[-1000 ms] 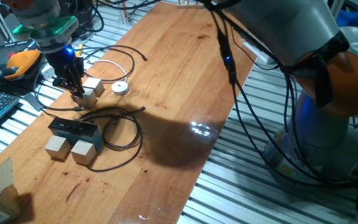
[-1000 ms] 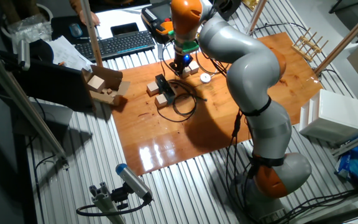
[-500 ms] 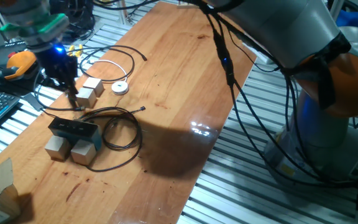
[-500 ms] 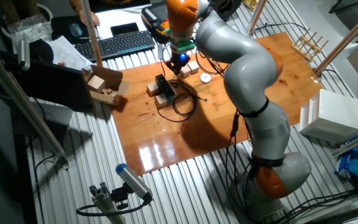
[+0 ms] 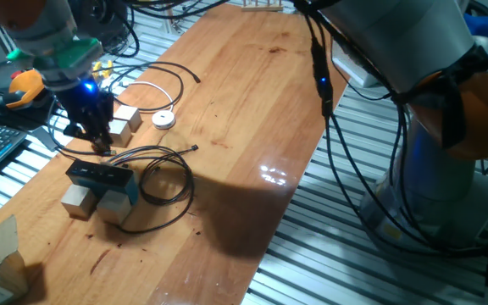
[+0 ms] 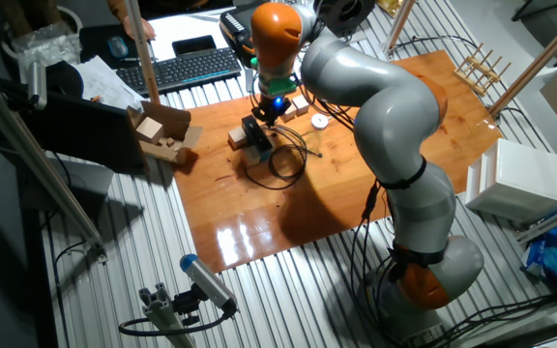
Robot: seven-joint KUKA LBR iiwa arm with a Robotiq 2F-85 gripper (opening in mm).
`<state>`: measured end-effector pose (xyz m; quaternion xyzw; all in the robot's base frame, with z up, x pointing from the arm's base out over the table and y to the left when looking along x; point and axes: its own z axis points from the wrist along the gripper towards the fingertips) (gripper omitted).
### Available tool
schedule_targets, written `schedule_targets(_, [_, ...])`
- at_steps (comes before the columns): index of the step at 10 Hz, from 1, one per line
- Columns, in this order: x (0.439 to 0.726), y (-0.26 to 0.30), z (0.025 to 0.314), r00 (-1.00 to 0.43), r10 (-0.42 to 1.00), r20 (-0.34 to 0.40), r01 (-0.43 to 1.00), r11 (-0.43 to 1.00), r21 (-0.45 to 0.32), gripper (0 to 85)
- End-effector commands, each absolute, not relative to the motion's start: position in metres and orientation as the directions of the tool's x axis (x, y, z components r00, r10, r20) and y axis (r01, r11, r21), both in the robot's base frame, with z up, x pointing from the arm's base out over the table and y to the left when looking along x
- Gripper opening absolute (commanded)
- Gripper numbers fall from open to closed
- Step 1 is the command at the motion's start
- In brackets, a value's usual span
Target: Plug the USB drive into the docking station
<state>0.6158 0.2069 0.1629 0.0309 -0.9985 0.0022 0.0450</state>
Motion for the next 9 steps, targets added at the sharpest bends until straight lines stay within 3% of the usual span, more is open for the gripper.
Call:
schedule_targets(1, [0.613,0.210,0.162,-0.994,-0.067,0.092,-0.068,0.998,-0.008,0.0])
schedule_targets(9, [0.599,0.232,0.136,-0.996,-0.038,0.087,-0.037,0.999,0.008,0.0])
